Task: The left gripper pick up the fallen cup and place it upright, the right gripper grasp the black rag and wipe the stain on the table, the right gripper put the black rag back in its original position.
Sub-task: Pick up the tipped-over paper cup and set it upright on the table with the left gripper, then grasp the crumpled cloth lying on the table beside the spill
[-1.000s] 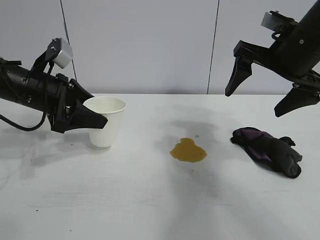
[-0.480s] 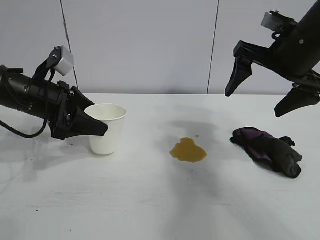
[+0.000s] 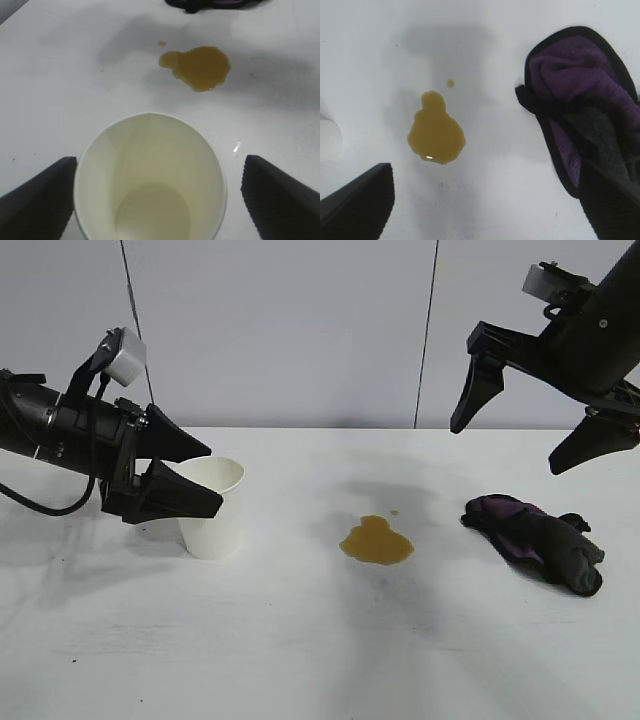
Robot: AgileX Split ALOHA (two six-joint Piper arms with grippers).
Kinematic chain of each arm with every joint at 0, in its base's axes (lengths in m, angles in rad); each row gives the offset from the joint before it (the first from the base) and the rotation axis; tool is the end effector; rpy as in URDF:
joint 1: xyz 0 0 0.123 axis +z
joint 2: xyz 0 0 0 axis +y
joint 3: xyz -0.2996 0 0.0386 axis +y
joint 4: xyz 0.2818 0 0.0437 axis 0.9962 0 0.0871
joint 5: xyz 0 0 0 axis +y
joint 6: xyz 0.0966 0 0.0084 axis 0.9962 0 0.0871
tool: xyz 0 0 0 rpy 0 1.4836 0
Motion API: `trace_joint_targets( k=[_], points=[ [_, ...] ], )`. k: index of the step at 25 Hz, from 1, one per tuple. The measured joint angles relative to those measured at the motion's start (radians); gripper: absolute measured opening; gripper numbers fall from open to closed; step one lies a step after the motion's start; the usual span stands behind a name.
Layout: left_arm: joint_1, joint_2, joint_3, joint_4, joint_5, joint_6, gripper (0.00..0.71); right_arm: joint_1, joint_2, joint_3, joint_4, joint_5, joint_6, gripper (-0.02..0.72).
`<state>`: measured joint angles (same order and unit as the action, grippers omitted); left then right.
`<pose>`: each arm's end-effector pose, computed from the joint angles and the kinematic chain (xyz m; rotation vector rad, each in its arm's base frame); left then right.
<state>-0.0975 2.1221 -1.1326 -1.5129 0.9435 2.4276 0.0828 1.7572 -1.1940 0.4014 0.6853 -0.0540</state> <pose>0.4032 -0.1182 0.0990 1.3619 1.6862 -0.7209 0.3925 0.0566 0.2121 0.1669 2.7041 0.4417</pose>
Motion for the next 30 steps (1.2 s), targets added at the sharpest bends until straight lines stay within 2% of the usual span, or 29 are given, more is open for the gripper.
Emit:
trace_joint_targets(
  k=[5, 11, 17, 20, 23, 26, 30],
  points=[
    [0.000, -0.027, 0.001, 0.017, 0.024, -0.141, 0.686, 0.000, 0.000, 0.000, 0.000, 0.000, 0.000, 0.694],
    [0.000, -0.124, 0.001, 0.113, -0.036, -0.366, 0.687, 0.000, 0.000, 0.000, 0.000, 0.001, 0.000, 0.694],
    [0.000, -0.231, 0.001, 0.236, -0.139, -0.835, 0.693, 0.000, 0.000, 0.000, 0.000, 0.001, 0.000, 0.694],
    [0.001, -0.271, 0.001, 0.258, -0.165, -1.169, 0.693, 0.000, 0.000, 0.000, 0.000, 0.001, 0.000, 0.694],
    [0.001, -0.293, -0.009, 0.299, -0.162, -1.431, 0.693, 0.000, 0.000, 0.000, 0.000, -0.001, 0.000, 0.694],
    [-0.010, -0.297, -0.046, 0.383, -0.125, -1.609, 0.693, 0.000, 0.000, 0.000, 0.000, -0.008, 0.000, 0.694],
    [-0.057, -0.297, -0.146, 0.547, -0.098, -1.791, 0.693, 0.000, 0.000, 0.000, 0.000, -0.013, 0.000, 0.694]
  ],
)
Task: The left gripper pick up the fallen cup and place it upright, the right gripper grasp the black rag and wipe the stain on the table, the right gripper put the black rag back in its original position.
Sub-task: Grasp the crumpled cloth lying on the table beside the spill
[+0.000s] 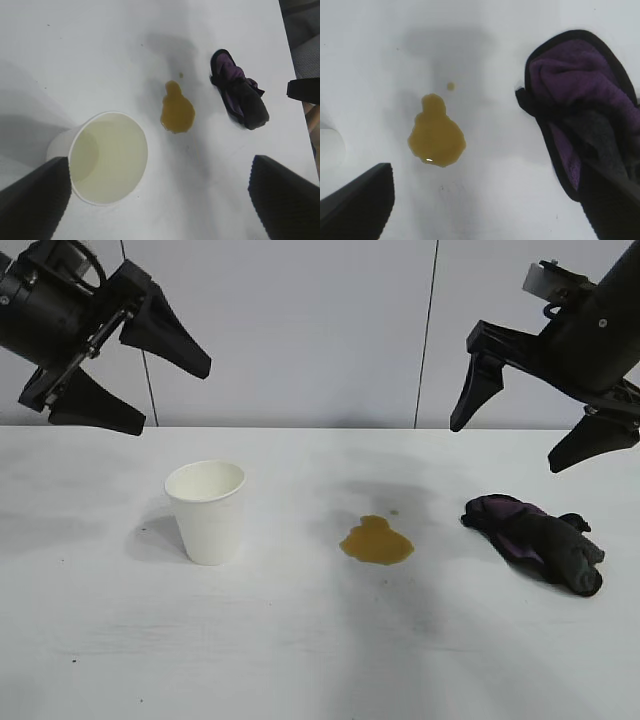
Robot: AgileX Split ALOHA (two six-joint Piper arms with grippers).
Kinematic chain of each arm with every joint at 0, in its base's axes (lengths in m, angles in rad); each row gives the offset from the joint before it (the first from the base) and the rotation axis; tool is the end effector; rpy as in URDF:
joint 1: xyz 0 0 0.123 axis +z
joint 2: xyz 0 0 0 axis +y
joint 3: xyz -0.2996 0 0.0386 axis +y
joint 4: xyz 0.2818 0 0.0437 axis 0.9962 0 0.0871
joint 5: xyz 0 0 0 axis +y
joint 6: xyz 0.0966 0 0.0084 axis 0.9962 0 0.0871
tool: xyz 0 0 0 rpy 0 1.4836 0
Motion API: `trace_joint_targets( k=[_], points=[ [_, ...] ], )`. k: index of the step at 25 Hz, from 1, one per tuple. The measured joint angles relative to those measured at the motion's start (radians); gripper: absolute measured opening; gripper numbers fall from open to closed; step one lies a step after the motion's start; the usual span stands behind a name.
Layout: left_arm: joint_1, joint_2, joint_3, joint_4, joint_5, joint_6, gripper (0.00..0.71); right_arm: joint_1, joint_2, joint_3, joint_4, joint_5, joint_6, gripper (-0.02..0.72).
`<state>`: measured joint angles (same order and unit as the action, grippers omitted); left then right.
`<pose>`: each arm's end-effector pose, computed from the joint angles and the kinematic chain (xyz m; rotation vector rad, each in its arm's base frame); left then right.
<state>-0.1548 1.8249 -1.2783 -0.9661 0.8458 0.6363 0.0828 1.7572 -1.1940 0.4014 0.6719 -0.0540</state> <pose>0.4013 -0.1231 0.2286 0.2758 2.5357 -0.9651 0.3937 0.0564 0.2126 0.1694 2.6912 0.4381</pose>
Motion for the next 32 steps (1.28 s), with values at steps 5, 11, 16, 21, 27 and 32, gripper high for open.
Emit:
trace_joint_targets(
  k=[5, 11, 16, 21, 27, 32],
  points=[
    [-0.047, 0.000, -0.096, 0.266, 0.014, -0.228, 0.693, 0.000, 0.000, 0.000, 0.000, -0.002, 0.000, 0.694],
    [-0.052, 0.000, -0.102, 0.347, 0.021, -0.328, 0.693, 0.000, 0.000, 0.000, 0.000, -0.002, 0.000, 0.694],
    [-0.052, 0.000, -0.103, 0.347, 0.030, -0.330, 0.693, 0.000, 0.000, 0.000, 0.000, -0.002, 0.000, 0.694],
    [-0.052, 0.000, -0.103, 0.347, 0.031, -0.331, 0.693, 0.000, 0.000, 0.000, -0.014, 0.014, -0.007, 0.694],
    [-0.052, 0.000, -0.103, 0.347, 0.032, -0.334, 0.693, -0.051, 0.000, 0.000, -0.189, 0.077, 0.013, 0.694],
    [-0.052, 0.000, -0.103, 0.347, 0.032, -0.334, 0.694, -0.104, 0.003, 0.000, -0.392, 0.054, 0.095, 0.694]
  ],
)
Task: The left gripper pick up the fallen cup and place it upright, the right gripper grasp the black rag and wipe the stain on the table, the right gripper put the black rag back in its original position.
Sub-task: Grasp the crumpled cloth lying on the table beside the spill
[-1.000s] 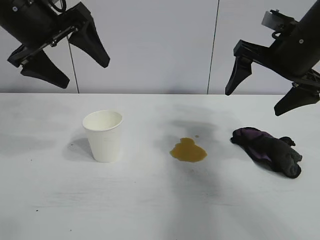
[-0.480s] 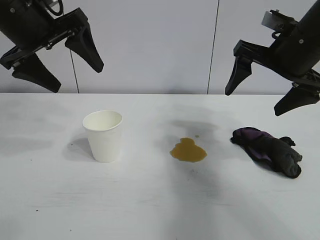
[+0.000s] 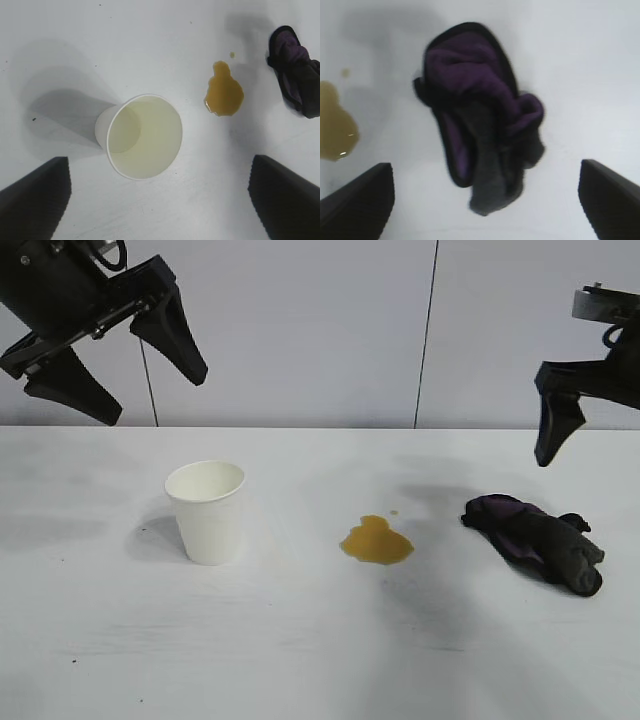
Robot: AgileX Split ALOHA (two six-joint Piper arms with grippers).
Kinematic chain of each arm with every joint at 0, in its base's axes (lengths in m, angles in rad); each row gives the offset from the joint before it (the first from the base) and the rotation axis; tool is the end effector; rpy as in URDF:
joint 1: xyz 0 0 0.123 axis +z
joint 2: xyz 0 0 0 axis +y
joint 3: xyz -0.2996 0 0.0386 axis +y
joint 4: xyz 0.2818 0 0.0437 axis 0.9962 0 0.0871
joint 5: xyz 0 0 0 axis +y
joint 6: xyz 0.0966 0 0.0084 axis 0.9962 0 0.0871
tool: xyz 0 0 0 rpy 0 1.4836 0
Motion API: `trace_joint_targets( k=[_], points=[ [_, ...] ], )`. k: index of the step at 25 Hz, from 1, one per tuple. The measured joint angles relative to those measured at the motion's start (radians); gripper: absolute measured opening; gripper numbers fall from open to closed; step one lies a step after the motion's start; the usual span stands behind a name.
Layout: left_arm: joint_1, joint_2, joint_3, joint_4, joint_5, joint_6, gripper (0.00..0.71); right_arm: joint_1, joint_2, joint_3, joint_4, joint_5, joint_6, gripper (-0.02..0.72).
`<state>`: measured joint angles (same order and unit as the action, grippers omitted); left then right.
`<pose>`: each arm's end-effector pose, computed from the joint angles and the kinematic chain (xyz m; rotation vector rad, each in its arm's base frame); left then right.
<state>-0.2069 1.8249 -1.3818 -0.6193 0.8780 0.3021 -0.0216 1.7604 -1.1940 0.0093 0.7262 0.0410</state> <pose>0.4049 -0.1293 0.2434 0.2519 2.6880 -0.7262 0.3901 -0.0078 0.2050 0.0949 2.7746 0.0153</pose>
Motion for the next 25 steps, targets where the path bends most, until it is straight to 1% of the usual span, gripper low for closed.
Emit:
trace_joint_targets(
  k=[2, 5, 8, 10, 11, 13, 17, 18, 19, 22, 23, 25],
  points=[
    [0.000, 0.000, 0.000, 0.000, 0.000, 0.000, 0.694, -0.005, 0.014, 0.000, -0.017, -0.017, 0.006, 0.694],
    [0.000, 0.000, 0.000, 0.000, 0.000, 0.000, 0.694, 0.008, 0.077, 0.000, 0.006, -0.026, -0.012, 0.693],
    [0.000, 0.000, 0.000, 0.000, 0.000, 0.000, 0.694, 0.046, 0.144, 0.000, 0.018, -0.070, -0.018, 0.689],
    [0.000, 0.000, 0.000, 0.000, 0.000, 0.000, 0.694, 0.067, 0.172, 0.000, 0.022, -0.103, -0.015, 0.670],
    [0.000, 0.000, 0.000, 0.000, 0.000, 0.000, 0.694, 0.076, 0.182, 0.000, 0.022, -0.117, -0.012, 0.646],
    [0.000, 0.000, 0.000, 0.000, 0.000, 0.000, 0.694, 0.085, 0.198, 0.000, 0.024, -0.127, -0.010, 0.573],
    [0.000, 0.000, 0.000, 0.000, 0.000, -0.001, 0.694, 0.084, 0.237, 0.000, 0.021, -0.125, -0.008, 0.500],
    [0.000, 0.000, 0.000, 0.000, 0.000, -0.001, 0.694, 0.084, 0.245, 0.000, 0.017, -0.125, -0.008, 0.468],
    [0.000, 0.000, 0.000, 0.000, 0.000, -0.001, 0.694, 0.084, 0.247, 0.000, 0.012, -0.125, 0.000, 0.404],
    [0.000, 0.000, 0.000, 0.000, 0.000, -0.001, 0.694, 0.084, 0.247, 0.000, 0.010, -0.125, 0.037, 0.145],
    [0.000, 0.000, 0.000, 0.000, 0.000, -0.001, 0.694, 0.084, 0.247, 0.000, 0.010, -0.125, 0.046, 0.104],
    [0.000, 0.000, 0.000, 0.000, 0.000, -0.001, 0.694, 0.084, 0.247, 0.000, 0.010, -0.126, 0.056, 0.103]
  ],
)
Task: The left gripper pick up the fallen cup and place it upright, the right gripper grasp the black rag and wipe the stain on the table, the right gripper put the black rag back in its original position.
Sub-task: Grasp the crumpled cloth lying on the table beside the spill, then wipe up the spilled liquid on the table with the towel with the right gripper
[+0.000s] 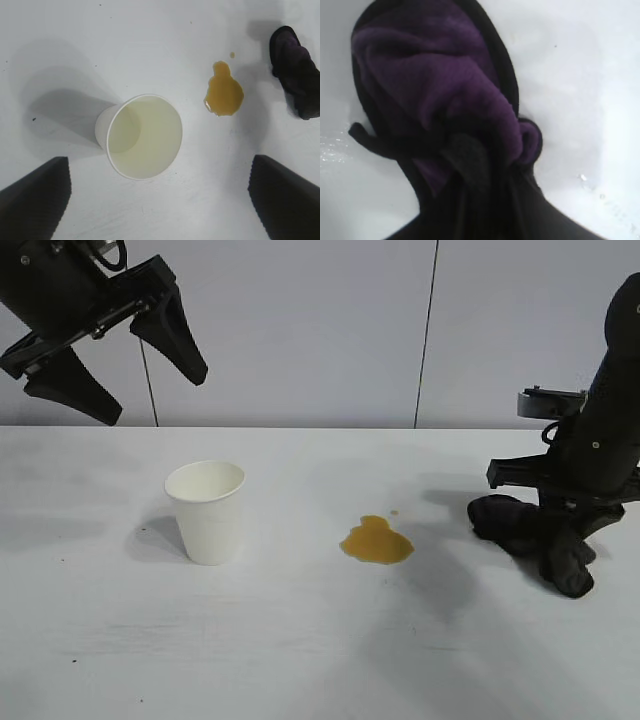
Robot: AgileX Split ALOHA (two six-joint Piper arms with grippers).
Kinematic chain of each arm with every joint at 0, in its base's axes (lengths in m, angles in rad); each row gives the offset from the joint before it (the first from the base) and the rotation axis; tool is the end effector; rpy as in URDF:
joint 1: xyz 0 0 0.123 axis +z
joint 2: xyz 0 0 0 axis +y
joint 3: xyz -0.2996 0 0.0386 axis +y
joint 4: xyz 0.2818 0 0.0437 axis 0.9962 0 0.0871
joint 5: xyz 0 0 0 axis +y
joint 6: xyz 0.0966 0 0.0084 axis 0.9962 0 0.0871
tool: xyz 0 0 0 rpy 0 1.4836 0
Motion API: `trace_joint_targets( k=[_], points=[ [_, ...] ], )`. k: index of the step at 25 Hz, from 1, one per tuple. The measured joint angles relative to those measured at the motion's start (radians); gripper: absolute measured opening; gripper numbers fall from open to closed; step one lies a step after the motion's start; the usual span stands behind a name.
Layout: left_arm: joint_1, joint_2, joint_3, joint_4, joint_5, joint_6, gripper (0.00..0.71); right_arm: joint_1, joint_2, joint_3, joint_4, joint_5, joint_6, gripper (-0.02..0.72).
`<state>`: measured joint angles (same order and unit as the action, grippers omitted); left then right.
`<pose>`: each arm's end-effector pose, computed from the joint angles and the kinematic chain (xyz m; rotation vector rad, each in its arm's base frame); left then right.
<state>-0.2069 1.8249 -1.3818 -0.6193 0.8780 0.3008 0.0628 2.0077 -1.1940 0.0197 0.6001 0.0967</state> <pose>0.4049 -0.1293 0.2434 0.2502 2.6884 -0.7266 0.4096 0.0268 0.1092 0.0707 2.8980 0.0473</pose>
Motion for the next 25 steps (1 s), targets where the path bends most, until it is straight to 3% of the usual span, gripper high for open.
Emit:
trace_joint_targets(
  k=[6, 11, 19, 25],
  points=[
    [0.000, 0.000, 0.000, 0.000, 0.000, 0.000, 0.694, 0.018, 0.006, -0.072, 0.089, 0.041, -0.020, 0.103],
    [0.000, 0.000, 0.000, 0.000, 0.000, 0.000, 0.694, 0.118, 0.007, -0.211, 0.169, 0.114, -0.061, 0.103],
    [0.000, 0.000, 0.000, 0.000, -0.011, 0.000, 0.694, 0.316, 0.015, -0.283, 0.186, 0.130, -0.048, 0.103],
    [0.000, 0.000, 0.000, 0.000, -0.011, 0.000, 0.694, 0.348, 0.087, -0.284, 0.182, 0.110, -0.041, 0.103]
  ],
)
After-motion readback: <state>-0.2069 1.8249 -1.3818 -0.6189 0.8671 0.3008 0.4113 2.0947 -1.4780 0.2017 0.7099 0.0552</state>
